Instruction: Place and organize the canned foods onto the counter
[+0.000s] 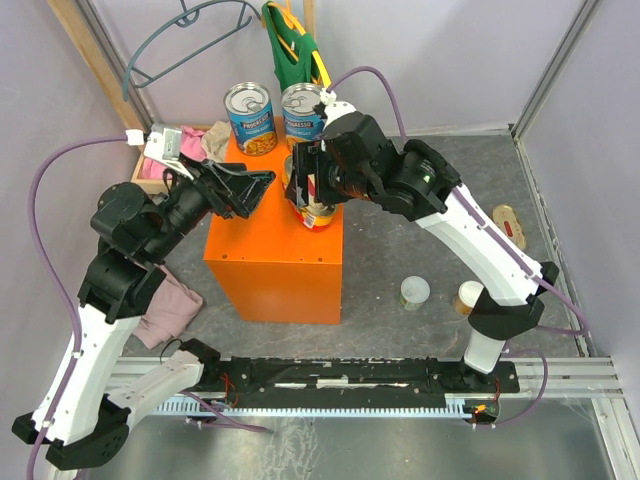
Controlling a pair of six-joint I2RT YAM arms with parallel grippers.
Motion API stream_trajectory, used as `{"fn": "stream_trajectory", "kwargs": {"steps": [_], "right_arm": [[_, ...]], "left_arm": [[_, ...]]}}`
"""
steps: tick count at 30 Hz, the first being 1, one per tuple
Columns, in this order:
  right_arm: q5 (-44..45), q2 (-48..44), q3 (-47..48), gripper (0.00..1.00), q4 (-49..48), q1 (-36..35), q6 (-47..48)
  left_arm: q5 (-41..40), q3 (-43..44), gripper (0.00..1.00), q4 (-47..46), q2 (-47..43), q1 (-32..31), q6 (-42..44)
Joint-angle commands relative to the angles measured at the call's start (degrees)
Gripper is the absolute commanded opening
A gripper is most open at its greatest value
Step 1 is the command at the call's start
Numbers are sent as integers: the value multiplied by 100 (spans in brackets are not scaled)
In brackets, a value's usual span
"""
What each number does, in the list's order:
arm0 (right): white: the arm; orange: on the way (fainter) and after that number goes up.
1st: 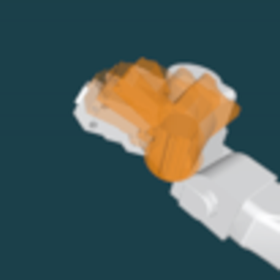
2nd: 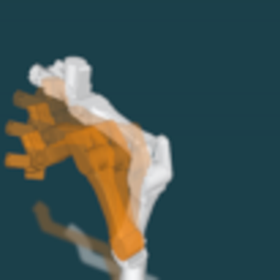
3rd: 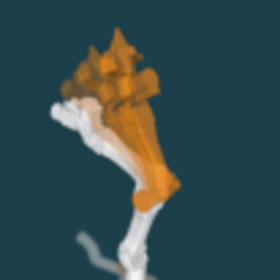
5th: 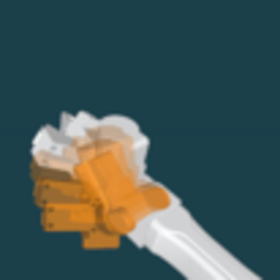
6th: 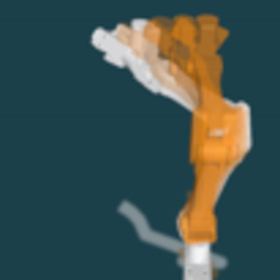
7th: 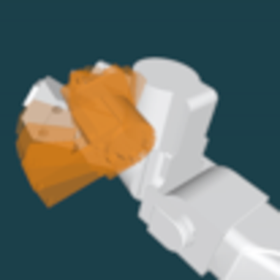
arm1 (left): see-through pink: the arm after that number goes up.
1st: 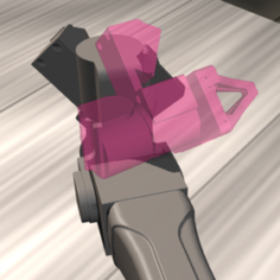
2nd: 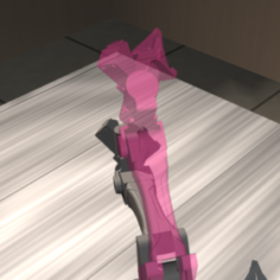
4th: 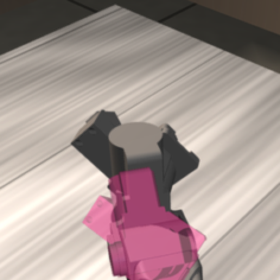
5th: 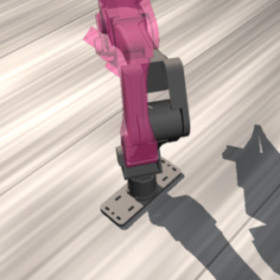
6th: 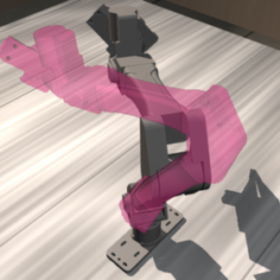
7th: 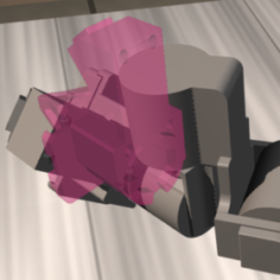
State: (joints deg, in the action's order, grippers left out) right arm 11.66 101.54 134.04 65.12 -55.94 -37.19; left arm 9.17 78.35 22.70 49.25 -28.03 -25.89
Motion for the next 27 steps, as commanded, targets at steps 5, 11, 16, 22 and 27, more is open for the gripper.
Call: {"fn": "stream_trajectory", "kwargs": {"steps": [5,11,16,22,27], "right_arm": [[332,182,149,59,150,-114,198],[399,128,83,66,120,-232,290],[444,67,-3,74,66,-327,369],[507,33,-42,78,3,-400,422],[569,24,-78,82,-34,-424,445]], "left_arm": [[-92,71,88,-64,10,8,233],[-120,23,88,-64,-3,4,205],[-142,-33,88,-90,3,0,155],[-175,-48,89,-107,6,8,128],[-196,-65,89,-99,-12,0,119]]}}
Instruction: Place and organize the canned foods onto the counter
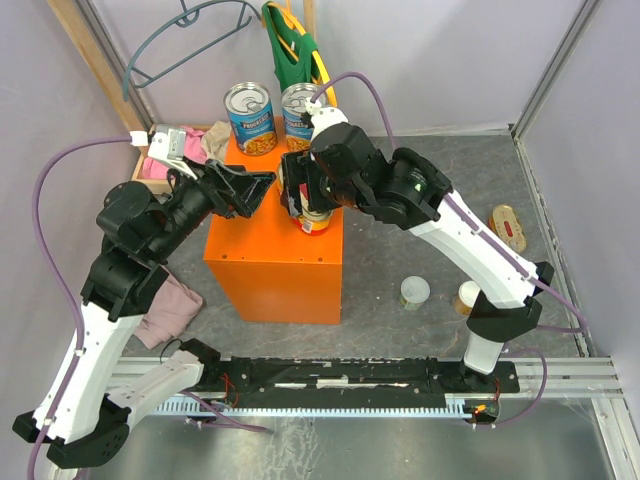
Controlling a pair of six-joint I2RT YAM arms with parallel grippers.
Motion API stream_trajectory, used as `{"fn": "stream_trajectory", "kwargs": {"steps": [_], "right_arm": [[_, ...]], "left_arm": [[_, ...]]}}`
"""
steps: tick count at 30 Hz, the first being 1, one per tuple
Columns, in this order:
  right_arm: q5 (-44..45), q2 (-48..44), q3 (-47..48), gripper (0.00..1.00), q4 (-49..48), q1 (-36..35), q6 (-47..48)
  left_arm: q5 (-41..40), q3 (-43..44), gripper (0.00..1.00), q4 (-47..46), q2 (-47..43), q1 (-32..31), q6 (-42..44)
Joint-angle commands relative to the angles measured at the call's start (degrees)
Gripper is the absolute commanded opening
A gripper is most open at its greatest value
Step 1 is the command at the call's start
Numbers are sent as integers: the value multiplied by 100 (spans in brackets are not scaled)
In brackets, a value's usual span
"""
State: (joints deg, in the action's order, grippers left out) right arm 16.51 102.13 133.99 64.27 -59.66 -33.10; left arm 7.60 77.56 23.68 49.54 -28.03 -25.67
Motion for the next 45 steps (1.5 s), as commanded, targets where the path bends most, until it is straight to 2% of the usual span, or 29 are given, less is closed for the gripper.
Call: {"fn": "stream_trajectory", "kwargs": {"steps": [1,5,8,32,45], "right_arm": [[88,-34,-79,85,36,-54,32],[102,-4,-55,87,-2,-60,32],[129,20,-8,100,0,-75,47],[844,-189,417,99,-109,-274,621],[1210,-743,65,89,-409,-270,840]], "left_arm": [[-48,6,89,-197,-39,2,97],[-79,5,90,-186,-66,3,106],[-87,3,90,-180,-69,1,114],[-429,101,91,-95,37,2,159],[-357,142,90,-21,280,4,134]]}}
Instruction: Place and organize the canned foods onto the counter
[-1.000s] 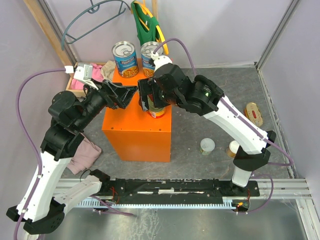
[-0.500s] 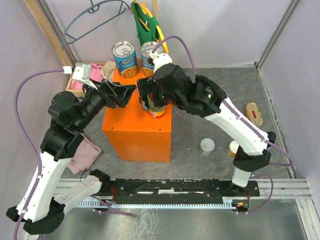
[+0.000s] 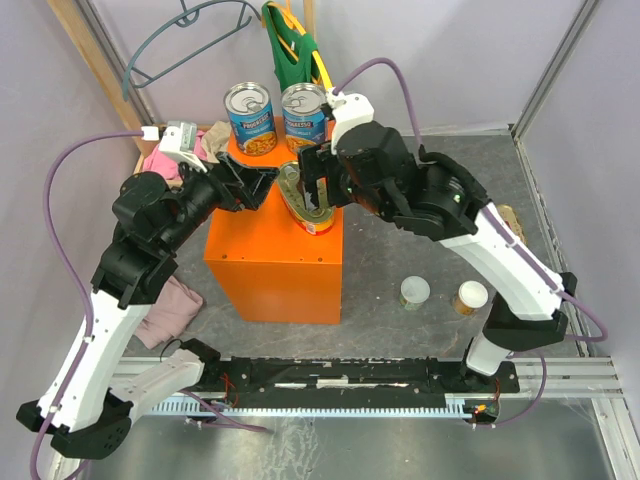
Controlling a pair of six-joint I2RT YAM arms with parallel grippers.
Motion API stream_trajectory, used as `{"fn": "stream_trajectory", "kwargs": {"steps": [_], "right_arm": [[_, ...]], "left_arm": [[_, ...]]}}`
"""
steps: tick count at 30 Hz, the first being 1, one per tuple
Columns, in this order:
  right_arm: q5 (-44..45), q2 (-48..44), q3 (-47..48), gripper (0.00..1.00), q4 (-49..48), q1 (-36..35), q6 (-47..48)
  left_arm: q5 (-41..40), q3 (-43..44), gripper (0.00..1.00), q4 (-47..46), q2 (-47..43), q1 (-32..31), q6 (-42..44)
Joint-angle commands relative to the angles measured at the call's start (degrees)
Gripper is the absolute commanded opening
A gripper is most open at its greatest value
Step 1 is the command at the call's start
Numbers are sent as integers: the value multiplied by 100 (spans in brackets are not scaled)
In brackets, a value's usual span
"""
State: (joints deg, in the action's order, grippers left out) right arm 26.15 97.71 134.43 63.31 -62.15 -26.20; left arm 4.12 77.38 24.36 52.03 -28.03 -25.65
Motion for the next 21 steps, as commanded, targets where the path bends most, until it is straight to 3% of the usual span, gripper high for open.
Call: {"fn": "stream_trajectory", "kwargs": {"steps": [1,6,8,9,11,13,21], "right_arm": [[266,-319,14,88,-299,-25,152],[719,-606,-314,77,-251,12,244],[747,-803,-692,60,-315,104,228],[739,-899,-846,44,-355,163,210],[632,-1034,-1085,21,-359,306,142],[465,-1168,-1289,5,-373,433,68],[-140,-1359,-1877,1,-614,526,-109]], "left_arm": [[-1,168,90,-89,49,7,130],[22,172,88,-40,60,1,165],[77,149,88,-25,40,7,181],[100,136,87,-11,36,3,187],[147,116,86,51,31,3,192],[146,81,85,89,-1,0,192],[109,-56,81,223,-160,3,153]]}}
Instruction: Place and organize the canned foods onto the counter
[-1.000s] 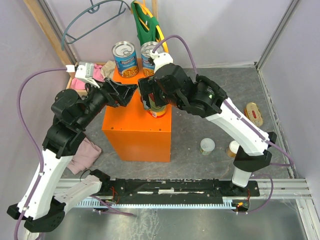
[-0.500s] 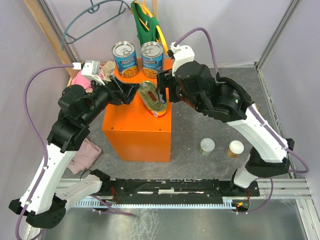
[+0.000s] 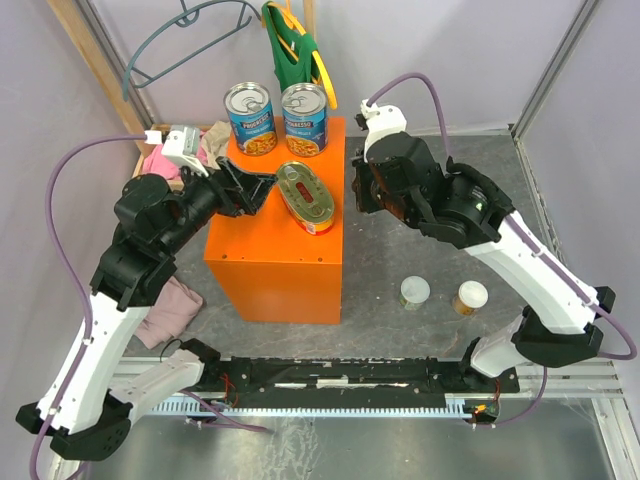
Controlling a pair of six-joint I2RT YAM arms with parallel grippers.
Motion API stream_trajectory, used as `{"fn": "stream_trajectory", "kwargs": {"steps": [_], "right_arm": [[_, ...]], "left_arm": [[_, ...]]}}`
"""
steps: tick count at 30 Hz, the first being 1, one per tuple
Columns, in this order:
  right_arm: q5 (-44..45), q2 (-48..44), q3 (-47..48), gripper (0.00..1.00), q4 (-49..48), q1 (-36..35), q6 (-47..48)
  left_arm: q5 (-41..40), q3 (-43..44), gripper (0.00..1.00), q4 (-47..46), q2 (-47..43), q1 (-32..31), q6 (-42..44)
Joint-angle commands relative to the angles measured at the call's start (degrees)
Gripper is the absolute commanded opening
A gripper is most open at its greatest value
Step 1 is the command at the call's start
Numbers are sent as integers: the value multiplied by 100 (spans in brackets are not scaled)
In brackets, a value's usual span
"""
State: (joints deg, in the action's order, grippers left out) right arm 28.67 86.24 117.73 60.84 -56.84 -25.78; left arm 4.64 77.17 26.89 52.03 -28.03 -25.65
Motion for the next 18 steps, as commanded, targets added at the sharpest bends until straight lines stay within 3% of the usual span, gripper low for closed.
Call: {"fn": "stream_trajectory", "kwargs": {"steps": [1,18], "right_arm": [[-519,-231,-297,1,-438,-6,-220],[-1041,-56,-639,1,-885,-350,-628]], "left_arm": [[43,-47,80,-12,-184,3,149],[-30,-96,69,177,-319,0,200]]}}
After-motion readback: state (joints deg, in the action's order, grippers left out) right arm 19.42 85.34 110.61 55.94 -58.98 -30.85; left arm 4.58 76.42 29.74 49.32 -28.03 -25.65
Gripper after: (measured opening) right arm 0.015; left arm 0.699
